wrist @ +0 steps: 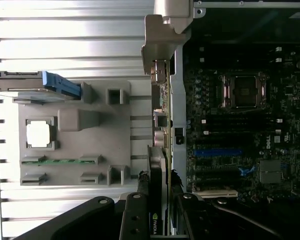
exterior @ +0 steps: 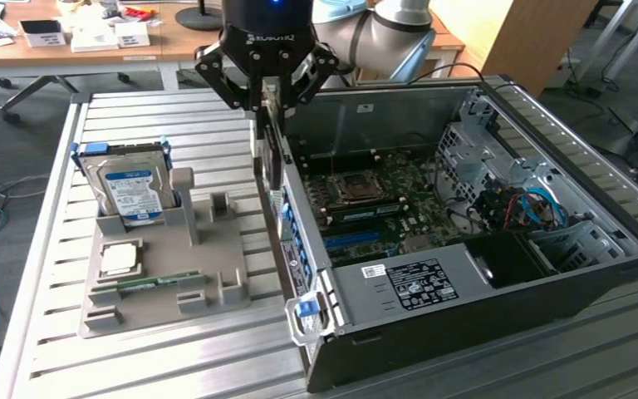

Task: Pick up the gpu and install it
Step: 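Pick up the gpu and move the gpu toward the slot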

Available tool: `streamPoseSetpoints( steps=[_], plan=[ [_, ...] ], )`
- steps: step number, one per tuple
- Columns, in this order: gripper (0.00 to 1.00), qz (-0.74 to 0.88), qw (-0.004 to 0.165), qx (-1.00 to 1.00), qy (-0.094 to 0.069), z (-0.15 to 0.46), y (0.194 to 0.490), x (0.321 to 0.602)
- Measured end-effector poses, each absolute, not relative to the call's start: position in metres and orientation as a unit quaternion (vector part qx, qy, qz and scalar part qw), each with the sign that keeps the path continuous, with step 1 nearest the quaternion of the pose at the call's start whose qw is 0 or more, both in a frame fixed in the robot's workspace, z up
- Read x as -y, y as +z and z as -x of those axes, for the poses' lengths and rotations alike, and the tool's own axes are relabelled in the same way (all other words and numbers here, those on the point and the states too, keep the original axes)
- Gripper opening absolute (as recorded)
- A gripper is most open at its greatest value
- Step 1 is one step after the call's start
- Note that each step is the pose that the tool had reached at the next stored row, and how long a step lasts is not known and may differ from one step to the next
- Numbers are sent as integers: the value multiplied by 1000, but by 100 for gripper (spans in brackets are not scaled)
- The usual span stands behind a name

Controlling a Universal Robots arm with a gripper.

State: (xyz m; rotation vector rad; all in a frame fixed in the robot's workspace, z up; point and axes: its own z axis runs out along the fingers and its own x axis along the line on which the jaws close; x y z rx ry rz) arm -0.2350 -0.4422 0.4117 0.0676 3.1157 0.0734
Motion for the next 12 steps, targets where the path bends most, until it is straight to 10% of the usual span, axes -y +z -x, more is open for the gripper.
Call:
streamPoseSetpoints(
  steps=[12],
  plan=[
    [27,-22,12,-999,25,205,412,442]
  ],
)
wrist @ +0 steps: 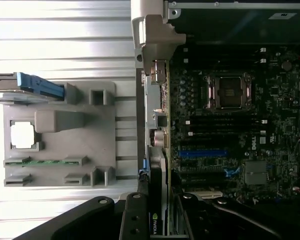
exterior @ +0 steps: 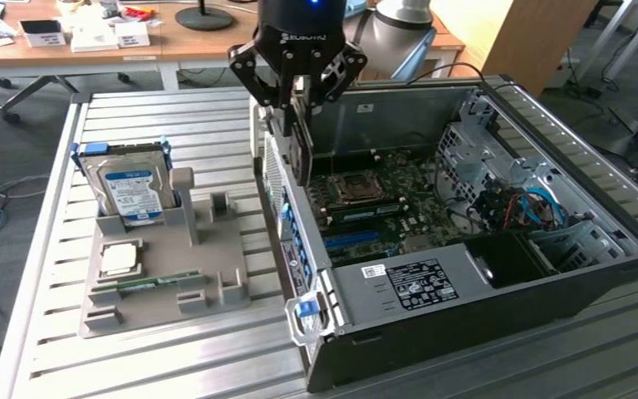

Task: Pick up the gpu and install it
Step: 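Pick up the gpu and move the gpu toward the slot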

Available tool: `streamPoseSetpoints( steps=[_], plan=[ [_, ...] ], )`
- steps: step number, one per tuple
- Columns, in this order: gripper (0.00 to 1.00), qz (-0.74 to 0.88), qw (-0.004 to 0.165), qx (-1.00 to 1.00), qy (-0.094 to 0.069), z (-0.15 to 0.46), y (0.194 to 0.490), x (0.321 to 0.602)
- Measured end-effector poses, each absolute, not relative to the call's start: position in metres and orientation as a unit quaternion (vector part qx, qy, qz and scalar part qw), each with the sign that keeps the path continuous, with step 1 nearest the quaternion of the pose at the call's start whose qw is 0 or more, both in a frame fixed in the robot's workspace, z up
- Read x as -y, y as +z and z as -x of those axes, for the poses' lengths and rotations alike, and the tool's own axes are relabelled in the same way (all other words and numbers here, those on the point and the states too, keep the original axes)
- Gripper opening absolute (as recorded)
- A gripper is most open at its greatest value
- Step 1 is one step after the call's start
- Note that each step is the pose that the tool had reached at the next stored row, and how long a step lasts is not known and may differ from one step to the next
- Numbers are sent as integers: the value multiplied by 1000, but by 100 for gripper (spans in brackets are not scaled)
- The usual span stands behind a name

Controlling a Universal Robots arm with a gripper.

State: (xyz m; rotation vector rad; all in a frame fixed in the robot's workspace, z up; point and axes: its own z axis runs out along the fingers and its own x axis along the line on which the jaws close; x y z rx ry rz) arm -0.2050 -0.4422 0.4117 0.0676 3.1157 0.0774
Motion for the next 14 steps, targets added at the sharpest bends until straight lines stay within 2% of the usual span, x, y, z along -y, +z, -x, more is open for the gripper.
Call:
streamPoseSetpoints(
  steps=[14],
  plan=[
    [27,-21,12,-999,25,176,412,442]
  ],
)
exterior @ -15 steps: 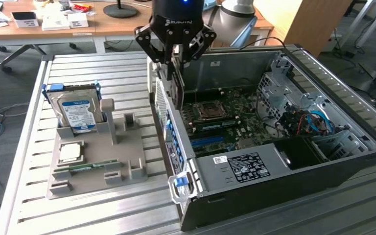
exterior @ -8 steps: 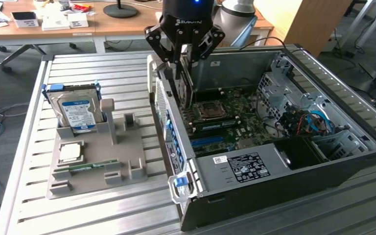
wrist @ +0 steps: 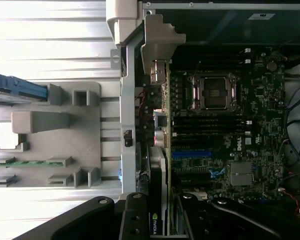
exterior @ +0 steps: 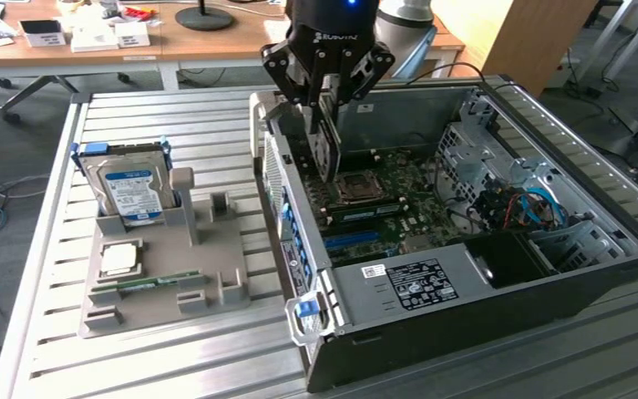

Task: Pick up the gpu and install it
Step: 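Pick up the gpu and move the gpu toward the slot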

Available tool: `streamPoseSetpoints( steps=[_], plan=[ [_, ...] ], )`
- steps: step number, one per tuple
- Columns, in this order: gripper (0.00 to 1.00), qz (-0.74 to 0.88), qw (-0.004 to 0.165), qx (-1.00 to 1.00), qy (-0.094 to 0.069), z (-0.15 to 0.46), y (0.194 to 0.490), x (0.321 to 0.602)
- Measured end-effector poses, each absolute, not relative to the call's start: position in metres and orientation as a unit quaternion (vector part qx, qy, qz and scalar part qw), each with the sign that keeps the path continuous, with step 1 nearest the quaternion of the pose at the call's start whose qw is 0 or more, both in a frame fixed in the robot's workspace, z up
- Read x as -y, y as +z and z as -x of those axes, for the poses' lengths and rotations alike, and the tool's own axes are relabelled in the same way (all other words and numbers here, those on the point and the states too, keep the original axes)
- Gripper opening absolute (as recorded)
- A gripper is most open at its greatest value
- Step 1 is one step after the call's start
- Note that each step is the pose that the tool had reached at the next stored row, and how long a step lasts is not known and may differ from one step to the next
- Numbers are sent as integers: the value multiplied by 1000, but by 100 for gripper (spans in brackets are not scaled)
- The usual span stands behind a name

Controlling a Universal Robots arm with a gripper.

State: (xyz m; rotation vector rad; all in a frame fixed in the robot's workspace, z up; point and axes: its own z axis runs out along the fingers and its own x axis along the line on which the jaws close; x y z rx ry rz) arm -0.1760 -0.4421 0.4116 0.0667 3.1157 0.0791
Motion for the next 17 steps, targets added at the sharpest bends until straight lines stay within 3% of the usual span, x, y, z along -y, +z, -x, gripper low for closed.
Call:
streamPoseSetpoints(
  steps=[17],
  plan=[
    [27,-21,12,-999,25,170,412,442]
  ],
)
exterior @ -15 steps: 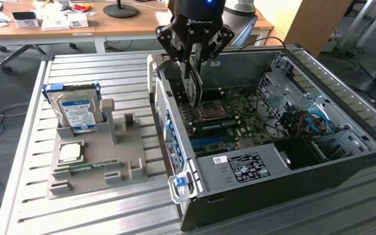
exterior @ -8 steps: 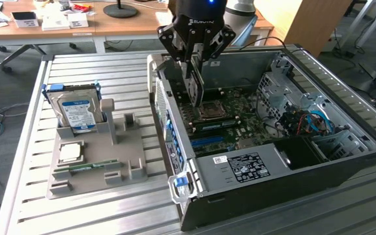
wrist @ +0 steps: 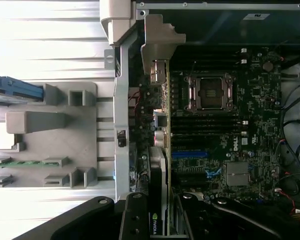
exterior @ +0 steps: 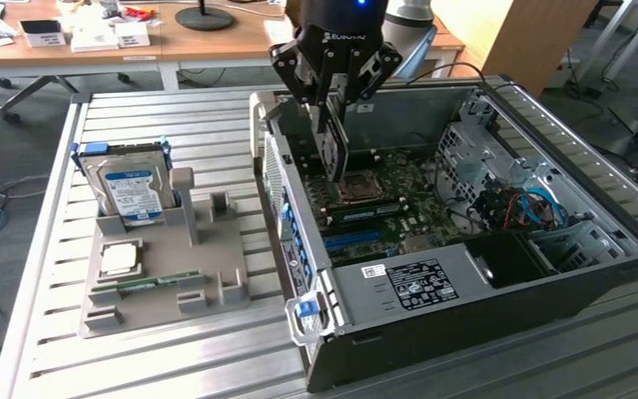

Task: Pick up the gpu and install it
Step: 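Pick up the gpu and move the gpu toward the slot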

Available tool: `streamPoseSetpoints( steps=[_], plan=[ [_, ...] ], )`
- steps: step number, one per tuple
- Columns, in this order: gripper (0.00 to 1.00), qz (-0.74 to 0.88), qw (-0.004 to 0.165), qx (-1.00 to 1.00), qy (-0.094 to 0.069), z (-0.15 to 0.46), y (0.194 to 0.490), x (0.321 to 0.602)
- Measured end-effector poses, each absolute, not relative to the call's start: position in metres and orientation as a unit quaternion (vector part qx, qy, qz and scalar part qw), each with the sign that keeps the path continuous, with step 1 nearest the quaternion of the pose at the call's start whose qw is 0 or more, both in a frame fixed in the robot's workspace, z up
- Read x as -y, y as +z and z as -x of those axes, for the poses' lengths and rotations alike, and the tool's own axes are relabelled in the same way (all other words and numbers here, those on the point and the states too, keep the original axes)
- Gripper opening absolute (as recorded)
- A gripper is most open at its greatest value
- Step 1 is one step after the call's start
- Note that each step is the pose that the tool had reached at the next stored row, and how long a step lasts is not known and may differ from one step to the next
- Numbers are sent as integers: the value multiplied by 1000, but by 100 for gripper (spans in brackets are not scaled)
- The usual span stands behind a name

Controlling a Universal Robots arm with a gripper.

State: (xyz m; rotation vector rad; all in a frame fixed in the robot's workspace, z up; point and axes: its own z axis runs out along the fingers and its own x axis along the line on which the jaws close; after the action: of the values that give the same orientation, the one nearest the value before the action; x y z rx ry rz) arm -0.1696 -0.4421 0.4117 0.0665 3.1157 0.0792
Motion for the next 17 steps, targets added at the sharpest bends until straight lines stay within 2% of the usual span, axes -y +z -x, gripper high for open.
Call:
streamPoseSetpoints(
  steps=[17],
  plan=[
    [27,-21,12,-999,25,141,412,442]
  ],
)
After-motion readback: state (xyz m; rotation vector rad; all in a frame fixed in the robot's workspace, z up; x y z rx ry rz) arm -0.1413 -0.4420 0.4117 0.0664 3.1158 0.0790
